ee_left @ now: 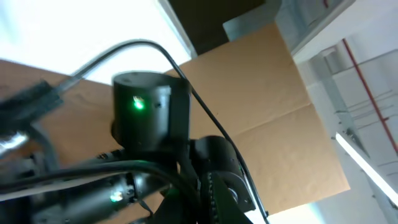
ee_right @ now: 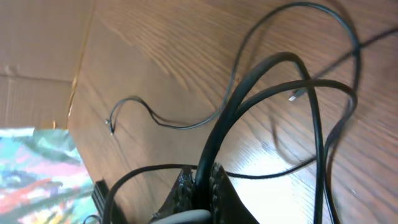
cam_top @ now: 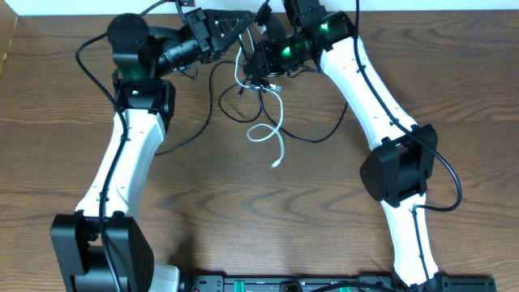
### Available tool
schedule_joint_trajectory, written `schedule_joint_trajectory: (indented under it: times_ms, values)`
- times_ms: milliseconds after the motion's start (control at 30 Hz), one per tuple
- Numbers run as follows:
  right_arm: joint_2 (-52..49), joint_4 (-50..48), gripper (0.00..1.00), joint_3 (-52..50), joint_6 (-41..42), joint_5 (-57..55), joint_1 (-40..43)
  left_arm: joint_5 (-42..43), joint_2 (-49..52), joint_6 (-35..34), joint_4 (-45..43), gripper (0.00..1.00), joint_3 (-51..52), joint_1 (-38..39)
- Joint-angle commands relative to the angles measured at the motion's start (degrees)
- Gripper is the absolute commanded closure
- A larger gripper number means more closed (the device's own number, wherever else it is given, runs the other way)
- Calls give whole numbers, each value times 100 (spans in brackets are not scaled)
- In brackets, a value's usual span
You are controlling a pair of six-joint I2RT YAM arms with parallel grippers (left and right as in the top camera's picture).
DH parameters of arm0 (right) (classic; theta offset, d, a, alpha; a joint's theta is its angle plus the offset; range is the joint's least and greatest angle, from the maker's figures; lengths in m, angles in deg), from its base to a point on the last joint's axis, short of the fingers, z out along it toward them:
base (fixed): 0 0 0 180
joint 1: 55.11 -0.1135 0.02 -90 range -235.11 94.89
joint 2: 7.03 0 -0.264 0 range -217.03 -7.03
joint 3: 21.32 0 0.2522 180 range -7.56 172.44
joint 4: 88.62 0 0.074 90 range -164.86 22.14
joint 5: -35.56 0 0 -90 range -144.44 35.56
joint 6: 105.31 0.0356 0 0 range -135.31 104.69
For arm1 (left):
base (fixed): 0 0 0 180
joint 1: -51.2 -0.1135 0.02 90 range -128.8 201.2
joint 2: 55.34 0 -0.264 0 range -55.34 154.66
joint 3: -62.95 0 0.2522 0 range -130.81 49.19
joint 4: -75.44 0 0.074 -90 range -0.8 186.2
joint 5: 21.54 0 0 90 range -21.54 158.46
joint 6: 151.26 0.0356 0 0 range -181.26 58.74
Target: Untangle cables
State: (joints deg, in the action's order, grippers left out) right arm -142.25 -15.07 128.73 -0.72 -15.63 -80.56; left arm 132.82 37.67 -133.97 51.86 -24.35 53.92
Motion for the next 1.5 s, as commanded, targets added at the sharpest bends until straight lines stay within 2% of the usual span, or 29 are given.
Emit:
schedule_joint_trajectory:
  times_ms: [0, 67, 233, 333, 433, 500, 567, 700, 800, 867, 1000, 1100, 1267, 1467]
  values:
    - [-393, 350, 99, -70, 365, -1095, 404, -55, -247, -627, -841, 93, -170, -442]
    - [-485, 527, 97, -76, 358, -1287, 625, -55, -326, -903, -1071, 93, -170, -748]
    - [-704, 787, 65, -107, -35, -1434, 944, -33, -566, -951, -1126, 93, -170, -1169]
    - [-787, 973, 56, -114, -190, -1502, 1047, 4, -673, -951, -1123, 93, -170, -1272]
    - [-809, 1174, 53, -116, -315, -1762, 1119, 76, -710, -953, -1123, 93, -170, -1300]
    - [-809, 1294, 45, -116, -317, -2055, 1145, 96, -710, -955, -1123, 93, -170, -1300]
    - [-809, 1397, 45, -116, -435, -2109, 1185, 98, -710, -951, -1123, 93, -170, -1300]
    - [-782, 1558, 42, -114, -1432, -826, 1266, 321, -693, -772, -1113, 93, -170, -1270]
    - [-752, 1770, 42, -109, -1954, 243, 1351, 748, -686, -240, -616, 92, -170, -1121]
    - [-728, 1910, 45, -105, -2162, 946, 1412, 1049, -684, 391, 122, 92, -170, -964]
    - [-686, 2127, 57, -103, -2680, 2114, 1497, 1209, -680, 2072, 2122, 93, -170, -680]
    - [-629, 2367, 70, -101, -3045, 2745, 1545, 916, -651, 3045, 3394, 93, -170, -605]
    - [-492, 2599, 79, -101, -3246, 2905, 1674, 129, -643, 4011, 4507, 93, -170, -619]
    - [-472, 2640, 79, -96, -3250, 3250, 2050, -380, -643, 4433, 5180, 93, -170, -702]
